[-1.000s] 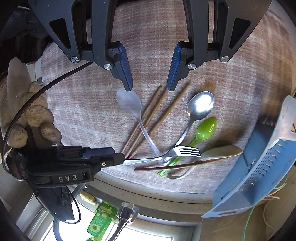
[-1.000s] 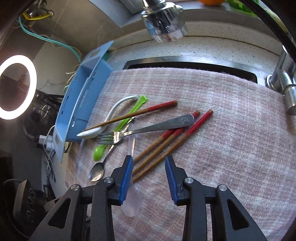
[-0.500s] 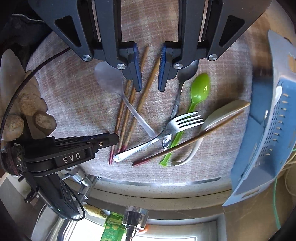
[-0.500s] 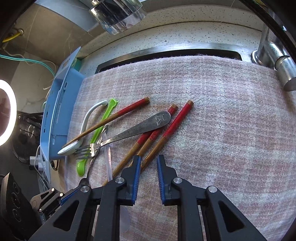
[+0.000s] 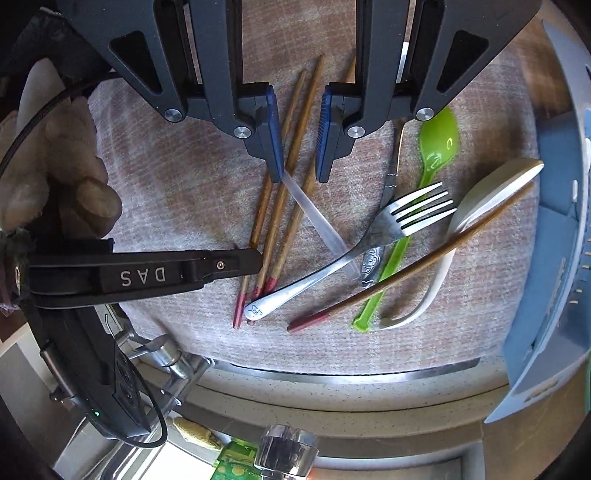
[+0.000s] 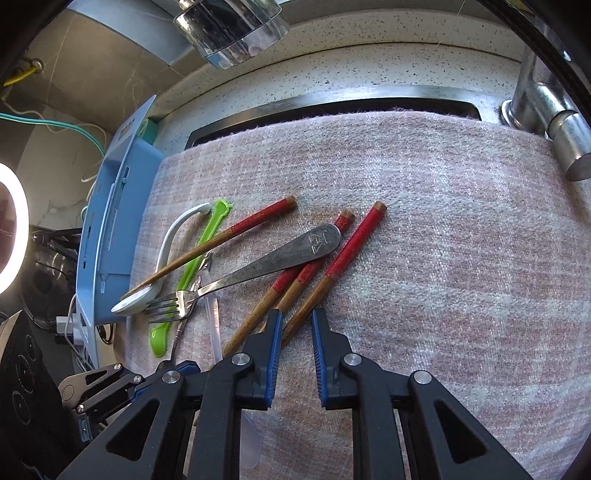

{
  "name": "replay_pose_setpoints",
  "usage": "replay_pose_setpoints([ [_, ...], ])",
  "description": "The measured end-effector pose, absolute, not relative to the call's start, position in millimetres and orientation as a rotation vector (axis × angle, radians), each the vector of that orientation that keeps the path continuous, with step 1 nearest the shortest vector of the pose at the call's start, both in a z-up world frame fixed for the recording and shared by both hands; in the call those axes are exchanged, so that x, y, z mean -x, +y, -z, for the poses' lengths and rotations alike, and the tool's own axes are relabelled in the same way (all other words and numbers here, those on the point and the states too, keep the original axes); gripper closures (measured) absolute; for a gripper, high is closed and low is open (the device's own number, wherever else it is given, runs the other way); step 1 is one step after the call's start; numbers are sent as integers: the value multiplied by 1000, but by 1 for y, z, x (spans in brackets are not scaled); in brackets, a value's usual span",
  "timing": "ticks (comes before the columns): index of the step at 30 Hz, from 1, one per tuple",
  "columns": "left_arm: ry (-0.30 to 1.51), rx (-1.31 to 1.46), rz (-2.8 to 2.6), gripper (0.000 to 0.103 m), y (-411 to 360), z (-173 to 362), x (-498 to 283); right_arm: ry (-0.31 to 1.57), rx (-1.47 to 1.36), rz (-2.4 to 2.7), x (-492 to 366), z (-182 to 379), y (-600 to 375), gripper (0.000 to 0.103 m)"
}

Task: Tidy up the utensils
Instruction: 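Grasp the clear plastic spoon with the right tool and lift it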

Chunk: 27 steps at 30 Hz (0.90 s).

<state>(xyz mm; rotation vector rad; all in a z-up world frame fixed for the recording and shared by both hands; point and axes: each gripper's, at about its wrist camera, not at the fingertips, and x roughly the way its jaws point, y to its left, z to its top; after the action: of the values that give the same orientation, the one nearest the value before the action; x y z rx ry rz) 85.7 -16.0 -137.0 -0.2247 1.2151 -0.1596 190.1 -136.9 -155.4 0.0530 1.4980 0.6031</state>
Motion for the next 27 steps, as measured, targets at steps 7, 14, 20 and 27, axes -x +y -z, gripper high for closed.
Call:
replay_pose_setpoints([
  [7,1240,202,128,87,-31,147,-108,1483,-15,-609,-189,156,-129,88],
  [14,1258,122,126,89,-37,153,-111,1469,90,-643,-188,151,-126,91],
  [20,1271,184,150,93,-19,156,-103,1438,184,-639,-191,145,-129,92],
  [27,1264,198,151,94,-12,150,-103,1503,-21,-610,-201,147,-151,94],
])
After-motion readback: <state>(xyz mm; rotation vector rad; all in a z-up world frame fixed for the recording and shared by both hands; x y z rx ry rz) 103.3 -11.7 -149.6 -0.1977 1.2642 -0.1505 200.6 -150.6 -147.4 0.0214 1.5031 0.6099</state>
